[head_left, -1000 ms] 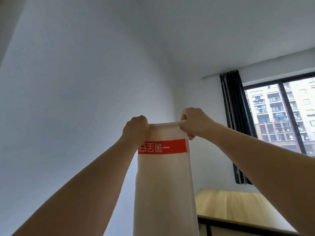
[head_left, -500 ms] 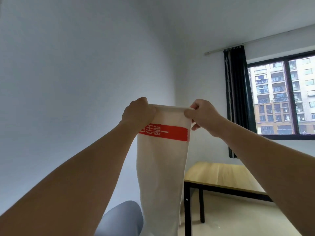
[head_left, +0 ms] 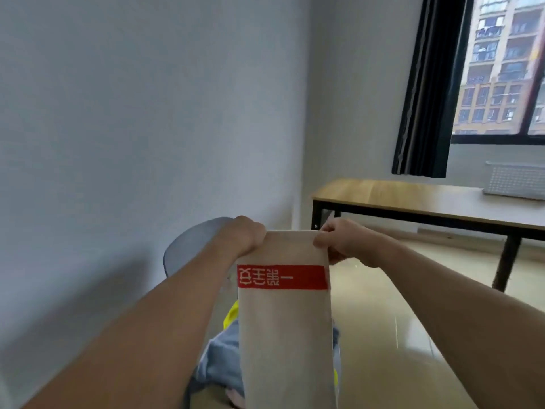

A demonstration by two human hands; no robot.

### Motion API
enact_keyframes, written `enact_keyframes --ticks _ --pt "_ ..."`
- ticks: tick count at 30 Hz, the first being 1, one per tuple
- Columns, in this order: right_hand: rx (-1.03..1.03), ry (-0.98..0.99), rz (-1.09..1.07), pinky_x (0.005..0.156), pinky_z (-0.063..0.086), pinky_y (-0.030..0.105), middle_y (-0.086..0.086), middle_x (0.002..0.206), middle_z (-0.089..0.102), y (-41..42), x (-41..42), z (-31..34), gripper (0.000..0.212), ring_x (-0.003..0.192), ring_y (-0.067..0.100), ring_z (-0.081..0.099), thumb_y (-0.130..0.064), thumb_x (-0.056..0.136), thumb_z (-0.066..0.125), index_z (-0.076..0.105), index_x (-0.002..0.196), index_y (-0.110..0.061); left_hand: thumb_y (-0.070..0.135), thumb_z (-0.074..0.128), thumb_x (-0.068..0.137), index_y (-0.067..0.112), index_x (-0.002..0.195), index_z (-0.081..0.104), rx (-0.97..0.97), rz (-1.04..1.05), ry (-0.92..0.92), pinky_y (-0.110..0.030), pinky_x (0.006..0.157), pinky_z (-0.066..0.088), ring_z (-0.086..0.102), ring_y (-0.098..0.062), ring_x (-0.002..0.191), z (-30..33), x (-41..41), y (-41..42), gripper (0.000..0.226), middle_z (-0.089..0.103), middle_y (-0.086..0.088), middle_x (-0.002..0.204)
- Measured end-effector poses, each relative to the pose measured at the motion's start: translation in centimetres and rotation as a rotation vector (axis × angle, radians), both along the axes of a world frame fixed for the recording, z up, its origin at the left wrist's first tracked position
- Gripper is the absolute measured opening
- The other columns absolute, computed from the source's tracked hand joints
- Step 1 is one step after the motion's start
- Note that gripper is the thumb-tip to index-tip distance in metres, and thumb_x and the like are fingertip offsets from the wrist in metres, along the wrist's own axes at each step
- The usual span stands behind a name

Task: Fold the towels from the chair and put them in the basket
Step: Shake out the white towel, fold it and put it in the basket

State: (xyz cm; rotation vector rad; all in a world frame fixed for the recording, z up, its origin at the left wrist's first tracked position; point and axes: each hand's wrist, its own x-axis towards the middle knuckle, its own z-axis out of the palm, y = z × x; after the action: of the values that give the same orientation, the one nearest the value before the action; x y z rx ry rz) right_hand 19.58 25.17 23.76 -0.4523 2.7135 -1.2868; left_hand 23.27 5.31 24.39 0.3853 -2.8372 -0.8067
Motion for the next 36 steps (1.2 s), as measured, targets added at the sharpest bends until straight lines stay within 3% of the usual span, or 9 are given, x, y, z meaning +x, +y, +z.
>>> enact_keyframes --ticks 2,4,9,12,15,19,24,28,36 --pt "0.027 -0.021 0.000 0.081 0.059 0.036 0.011 0.096 0.067 -0.4 -0.8 -4.5 0.013 0.088 0.024 0.067 -0.023 0.091 0.058 0.057 0.095 -0.011 0.014 0.037 0.098 -0.005 0.122 0.056 0.090 0.035 -0.019 -0.033 0.080 0.041 0.056 -0.033 0.110 -4.6 -1.2 -0.3 0.036 0.057 -0.020 0.126" --pt "0.043 -0.074 -0.001 0.086 0.057 0.040 0.011 0.099 0.064 -0.8 -1.6 -8.7 0.015 0.091 0.025 0.065 -0.026 0.091 0.055 0.055 0.097 -0.012 0.013 0.036 0.099 -0.004 0.123 0.056 0.137 0.027 -0.046 -0.028 0.075 0.036 0.051 -0.027 0.095 -8.8 -2.1 -0.6 0.036 0.057 -0.021 0.127" --pt "0.061 -0.141 -0.074 0.074 0.059 0.037 0.013 0.097 0.061 -1.4 -4.2 -17.7 0.011 0.085 0.025 0.063 -0.024 0.092 0.049 0.050 0.096 -0.014 0.005 0.041 0.088 0.013 0.079 0.053 0.405 0.046 -0.040 -0.030 0.062 0.040 0.053 -0.025 0.080 -18.5 -4.2 -1.2 0.017 0.059 -0.014 0.092" --pt "0.107 -0.145 -0.074 0.065 0.054 0.033 0.005 0.087 0.057 -1.7 -6.2 -21.8 0.008 0.079 0.021 0.059 -0.023 0.092 0.050 0.046 0.086 -0.021 0.007 0.045 0.081 0.017 0.071 0.058 0.549 0.114 -0.028 -0.038 0.081 0.052 0.063 -0.032 0.096 -23.6 -5.9 -1.7 0.019 0.066 -0.020 0.101" --pt "0.159 -0.190 -0.073 0.082 0.055 0.040 0.003 0.091 0.057 -2.1 -8.5 -25.3 0.007 0.091 0.023 0.061 -0.022 0.092 0.049 0.046 0.086 -0.024 0.020 0.050 0.087 0.020 0.078 0.056 0.543 0.122 -0.116 -0.036 0.073 0.049 0.061 -0.026 0.083 -28.1 -7.8 -2.3 0.010 0.068 -0.011 0.093" --pt "0.212 -0.247 -0.016 0.073 0.052 0.030 0.000 0.088 0.057 -2.6 -11.6 -28.5 0.000 0.082 0.015 0.058 -0.020 0.093 0.050 0.050 0.094 -0.020 0.021 0.051 0.086 0.019 0.079 0.060 0.542 0.137 -0.153 -0.038 0.075 0.050 0.063 -0.027 0.085 -31.7 -10.6 -3.1 0.012 0.068 -0.007 0.088" --pt "0.243 -0.201 -0.070 0.087 0.054 0.041 0.003 0.099 0.061 -4.1 -16.3 -29.9 0.014 0.095 0.022 0.060 -0.026 0.092 0.052 0.056 0.101 -0.017 0.019 0.048 0.088 0.020 0.085 0.059 0.487 0.161 -0.058 -0.032 0.062 0.047 0.062 -0.021 0.077 -33.2 -14.8 -4.2 0.011 0.066 -0.003 0.084" --pt "0.456 -0.089 -0.116 0.093 0.043 0.040 0.008 0.117 0.052 -5.0 -19.0 -32.0 0.021 0.110 0.030 0.049 -0.026 0.093 0.046 0.056 0.109 -0.014 0.021 0.047 0.087 0.022 0.080 0.053 0.466 0.111 -0.099 -0.041 0.070 0.054 0.065 -0.024 0.076 -34.8 -17.1 -4.3 0.009 0.066 -0.004 0.081" --pt "0.222 -0.057 -0.180 0.073 0.036 0.028 0.000 0.101 0.053 -4.4 -19.0 -33.4 0.003 0.091 0.017 0.046 -0.021 0.090 0.053 0.055 0.091 -0.020 0.020 0.052 0.077 0.031 0.093 0.055 0.269 -0.122 -0.158 -0.044 0.084 0.052 0.060 -0.019 0.093 -36.3 -17.8 -4.9 0.020 0.062 0.006 0.097"
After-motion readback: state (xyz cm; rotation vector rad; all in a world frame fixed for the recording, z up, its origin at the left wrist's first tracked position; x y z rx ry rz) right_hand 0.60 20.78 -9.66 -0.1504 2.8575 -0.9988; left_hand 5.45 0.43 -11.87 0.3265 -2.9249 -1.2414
